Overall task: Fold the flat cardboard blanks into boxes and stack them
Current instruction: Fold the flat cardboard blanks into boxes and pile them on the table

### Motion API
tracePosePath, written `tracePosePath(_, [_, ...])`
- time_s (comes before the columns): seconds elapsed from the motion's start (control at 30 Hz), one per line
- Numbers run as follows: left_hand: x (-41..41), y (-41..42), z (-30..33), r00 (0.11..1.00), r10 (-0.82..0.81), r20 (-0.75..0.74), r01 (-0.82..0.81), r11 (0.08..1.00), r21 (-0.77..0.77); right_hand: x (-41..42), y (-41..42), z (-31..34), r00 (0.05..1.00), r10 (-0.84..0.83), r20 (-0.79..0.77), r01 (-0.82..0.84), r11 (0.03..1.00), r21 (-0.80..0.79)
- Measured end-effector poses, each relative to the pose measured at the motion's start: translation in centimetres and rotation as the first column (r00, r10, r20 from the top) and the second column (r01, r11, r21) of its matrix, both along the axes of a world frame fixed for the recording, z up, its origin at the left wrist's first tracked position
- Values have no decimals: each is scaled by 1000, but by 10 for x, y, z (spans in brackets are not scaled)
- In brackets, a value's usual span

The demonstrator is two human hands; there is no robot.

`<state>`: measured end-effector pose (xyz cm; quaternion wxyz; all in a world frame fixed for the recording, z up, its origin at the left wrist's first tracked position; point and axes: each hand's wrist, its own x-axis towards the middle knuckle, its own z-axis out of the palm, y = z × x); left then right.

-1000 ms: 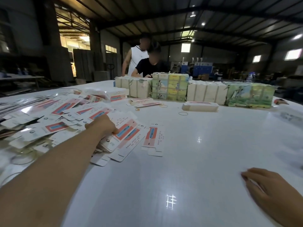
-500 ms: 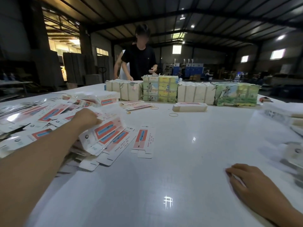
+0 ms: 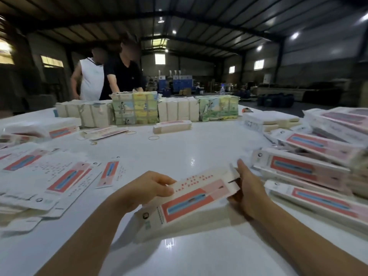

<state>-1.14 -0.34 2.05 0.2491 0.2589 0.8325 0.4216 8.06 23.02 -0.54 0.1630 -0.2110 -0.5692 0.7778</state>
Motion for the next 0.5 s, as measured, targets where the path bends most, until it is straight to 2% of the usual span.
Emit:
tracePosePath(0.07, [3,1,-7,998,35,-53,-37,999,-22,1,-3,-1,998,53,-37,-47,986,160])
tracePosePath(0.13, [6,4,-13,951,64,-302,-106,986,-127,0,-6,-4,996,70,-57,-53,963,266])
tracePosePath(0.2, [15,13,-18,808,-38,-588,-153,950,-272,0,-11,-6,995,65,-70,-38,943,331])
tracePosePath(0.23, [22,21,-20,746,-91,-660,-150,942,-300,0,-13,-7,994,72,-81,-39,935,353])
tracePosePath(0.33, [41,42,-28,643,-129,-755,-169,938,-304,5,-22,-7,985,132,-115,-73,907,416])
tracePosePath(0.43, [46,49,-31,544,-28,-838,-272,940,-208,10,-27,-7,980,119,-162,-31,887,462])
tracePosePath(0.5, [44,45,-28,504,67,-861,-337,933,-124,12,-27,-8,977,136,-163,-1,771,637])
